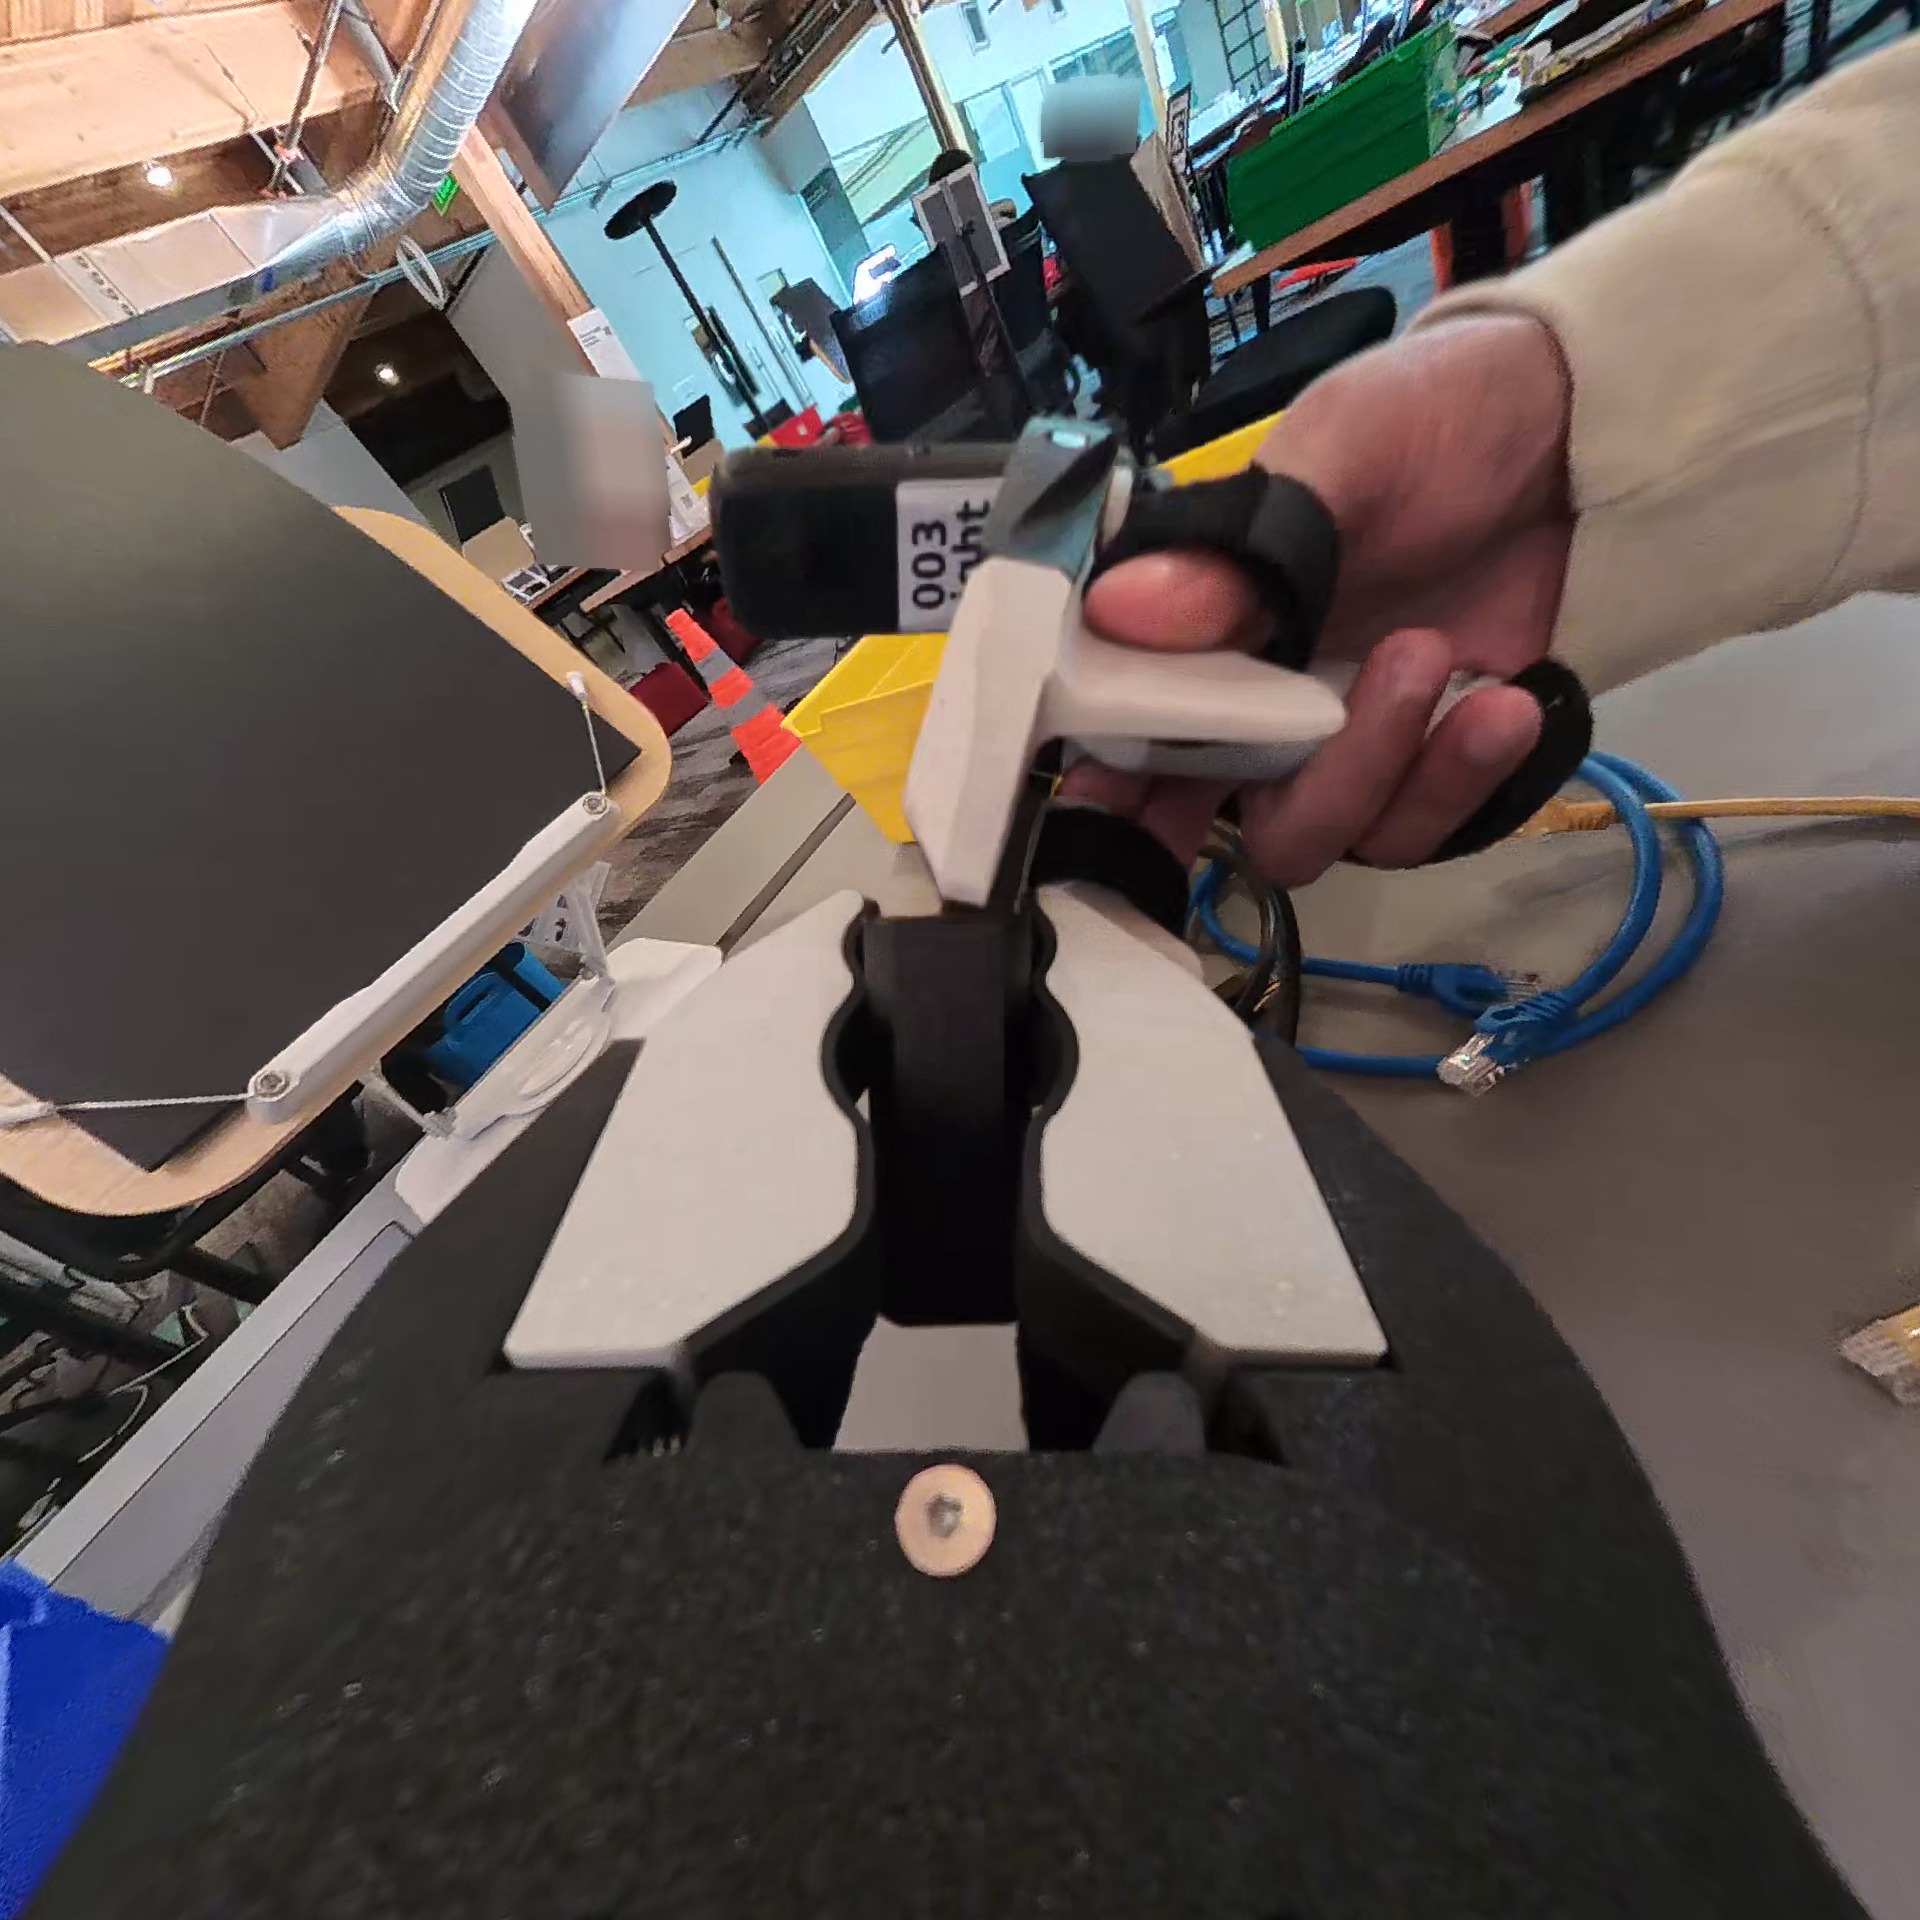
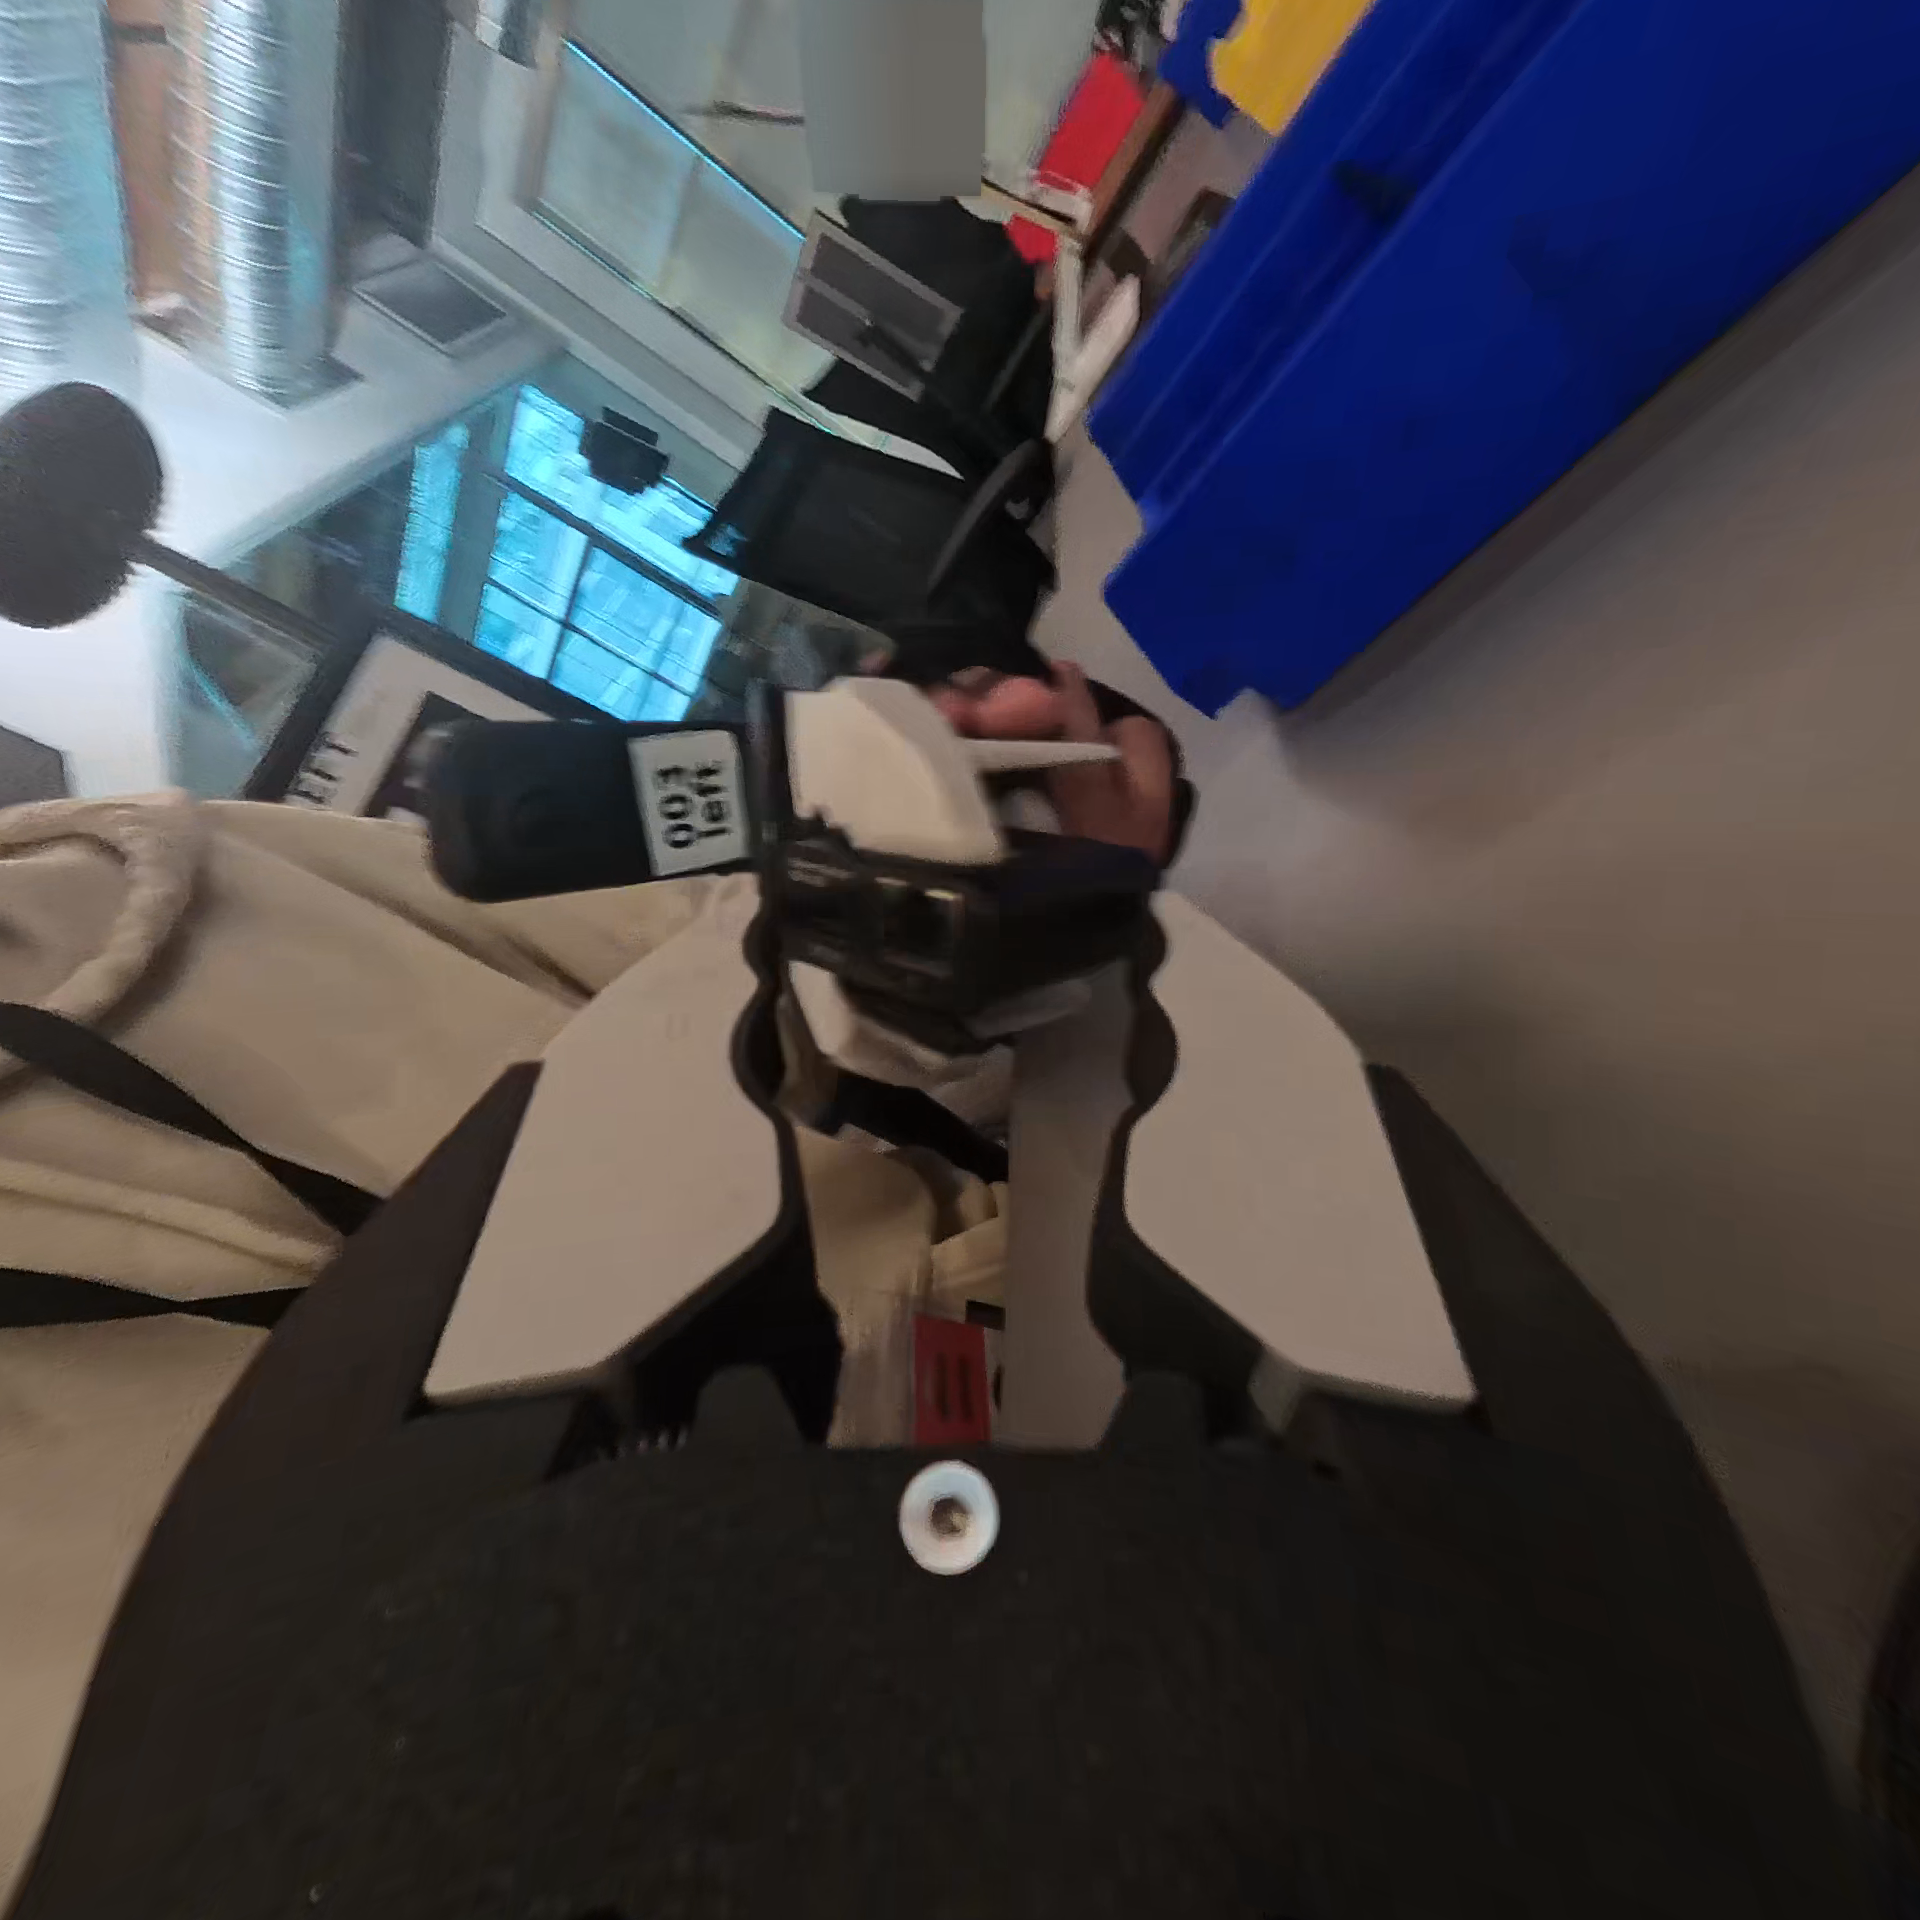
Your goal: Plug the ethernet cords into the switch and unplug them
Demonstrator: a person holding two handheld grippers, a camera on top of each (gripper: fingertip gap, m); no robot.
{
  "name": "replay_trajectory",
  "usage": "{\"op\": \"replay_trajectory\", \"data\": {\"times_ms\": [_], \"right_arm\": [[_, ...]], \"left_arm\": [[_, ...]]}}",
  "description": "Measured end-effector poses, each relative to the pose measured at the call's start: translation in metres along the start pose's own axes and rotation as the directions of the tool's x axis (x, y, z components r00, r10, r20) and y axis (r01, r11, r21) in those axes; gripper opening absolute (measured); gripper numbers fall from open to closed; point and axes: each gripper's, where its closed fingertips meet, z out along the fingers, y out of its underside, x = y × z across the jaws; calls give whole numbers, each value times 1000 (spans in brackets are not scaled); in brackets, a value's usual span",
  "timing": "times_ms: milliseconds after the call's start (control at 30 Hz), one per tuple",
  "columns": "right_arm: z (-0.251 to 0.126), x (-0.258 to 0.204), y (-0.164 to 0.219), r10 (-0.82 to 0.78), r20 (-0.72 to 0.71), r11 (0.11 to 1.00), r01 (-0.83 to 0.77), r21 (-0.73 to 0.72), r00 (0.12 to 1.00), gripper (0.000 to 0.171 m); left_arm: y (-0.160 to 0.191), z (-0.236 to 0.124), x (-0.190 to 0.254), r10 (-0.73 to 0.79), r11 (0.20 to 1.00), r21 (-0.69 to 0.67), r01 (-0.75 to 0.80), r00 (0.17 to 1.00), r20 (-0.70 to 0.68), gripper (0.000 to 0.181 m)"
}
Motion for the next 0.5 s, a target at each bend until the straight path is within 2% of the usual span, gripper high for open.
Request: {"op": "replay_trajectory", "data": {"times_ms": [67,167,233,367,433,467,500], "right_arm": [[-3,5,-2,23,9,1000,-23,21,1000,56],[-23,9,-13,50,18,994,-51,95,999,12],[-33,13,-11,33,-24,996,-31,79,999,11],[-42,24,-2,-24,-154,1000,27,15,988,10],[-44,25,-2,-38,-154,999,42,26,987,11],[-45,23,-4,-25,-129,998,32,53,991,22],[-45,20,-6,-9,-97,997,16,81,995,41]], "left_arm": [[3,0,-3,6,1000,-16,-6,999,34,25],[6,-1,-7,-35,999,-20,36,998,58,26],[7,0,-3,-65,997,-34,66,997,38,24],[15,9,9,-20,996,-90,20,1000,-2,24],[16,11,11,-40,995,-94,38,999,-23,24],[14,11,11,-45,995,-90,42,999,-24,24],[14,11,9,-39,995,-87,38,999,-14,24]]}}
